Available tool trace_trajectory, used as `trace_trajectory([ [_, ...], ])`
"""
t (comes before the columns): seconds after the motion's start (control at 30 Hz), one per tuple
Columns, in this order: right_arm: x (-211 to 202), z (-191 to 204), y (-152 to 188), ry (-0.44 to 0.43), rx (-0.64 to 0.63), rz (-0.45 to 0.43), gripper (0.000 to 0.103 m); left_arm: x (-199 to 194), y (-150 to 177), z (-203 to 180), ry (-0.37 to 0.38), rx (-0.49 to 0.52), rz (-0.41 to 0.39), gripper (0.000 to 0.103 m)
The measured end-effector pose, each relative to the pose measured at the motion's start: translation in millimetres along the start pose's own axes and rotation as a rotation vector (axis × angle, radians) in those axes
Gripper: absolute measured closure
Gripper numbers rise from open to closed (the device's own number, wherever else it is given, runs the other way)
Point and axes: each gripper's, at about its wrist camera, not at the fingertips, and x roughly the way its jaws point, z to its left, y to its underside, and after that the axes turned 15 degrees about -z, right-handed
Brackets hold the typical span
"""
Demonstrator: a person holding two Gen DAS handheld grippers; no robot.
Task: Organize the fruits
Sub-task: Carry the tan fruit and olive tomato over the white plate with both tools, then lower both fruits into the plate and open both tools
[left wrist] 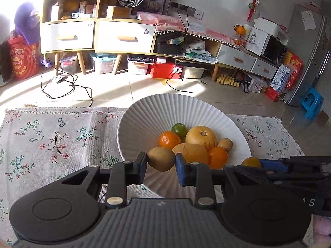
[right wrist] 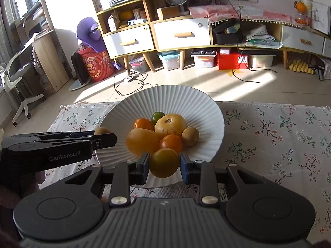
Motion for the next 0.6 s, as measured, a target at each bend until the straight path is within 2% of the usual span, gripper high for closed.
trace_trajectory([
  [0.37, 9.5, 12.9, 4.7, -0.012, -0.106, 0.019, 0.075, 4.6, 0.6, 2.8, 0.022, -0.005, 0.008, 0.077],
  [0.6, 10.3, 16.4, 6.7, -0.011, -0.124, 0.027, 0.075, 6.1, -1.9, 3.1, 0.025, 0.000, 0.009, 0.076],
])
